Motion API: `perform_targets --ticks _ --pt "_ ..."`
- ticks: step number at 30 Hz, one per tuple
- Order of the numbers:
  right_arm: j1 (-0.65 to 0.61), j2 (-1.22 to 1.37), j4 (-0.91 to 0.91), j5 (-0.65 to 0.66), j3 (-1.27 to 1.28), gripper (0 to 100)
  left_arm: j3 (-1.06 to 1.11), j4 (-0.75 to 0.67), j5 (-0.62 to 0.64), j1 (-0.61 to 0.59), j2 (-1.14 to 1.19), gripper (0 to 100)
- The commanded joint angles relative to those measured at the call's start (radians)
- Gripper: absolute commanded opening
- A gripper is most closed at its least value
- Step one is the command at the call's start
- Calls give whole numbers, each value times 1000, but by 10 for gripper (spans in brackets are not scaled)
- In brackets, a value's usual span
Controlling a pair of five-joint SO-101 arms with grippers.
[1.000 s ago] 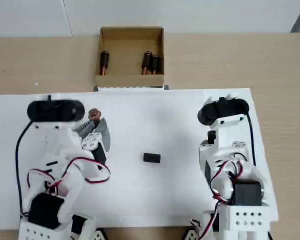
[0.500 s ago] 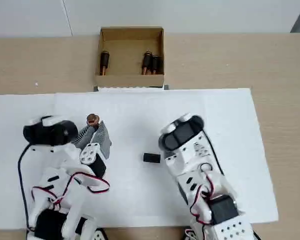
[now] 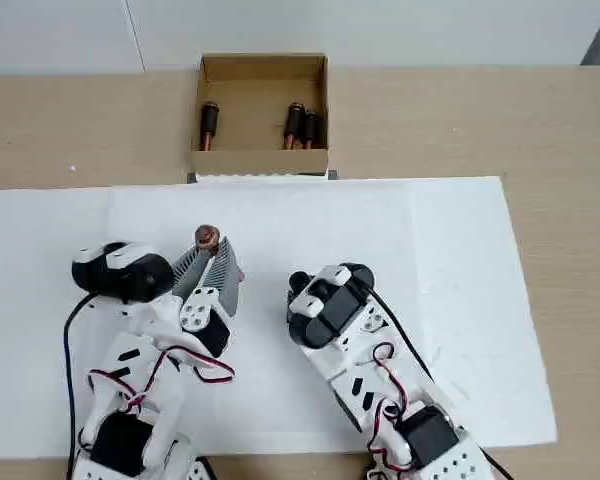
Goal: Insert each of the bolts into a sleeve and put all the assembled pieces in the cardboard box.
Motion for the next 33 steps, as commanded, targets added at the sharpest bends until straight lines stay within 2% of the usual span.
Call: perform_targets --ticks 1,5,10,18,26,33 --pt "-22 -13 -73 12 9 2 -7 -41 32 52 -14 5" --pt "-58 -13 -105 12 41 2 -10 -43 118 98 -14 5" --pt "-76 -12 -108 14 43 2 -10 -51 121 107 -14 5" --pt "-74 -2 -87 54 43 3 -13 -146 117 107 -14 5" --pt "-74 -12 -85 71 43 3 -42 -75 117 115 -11 5" --pt "-74 -12 -87 124 41 3 -44 -32 120 187 -11 5"
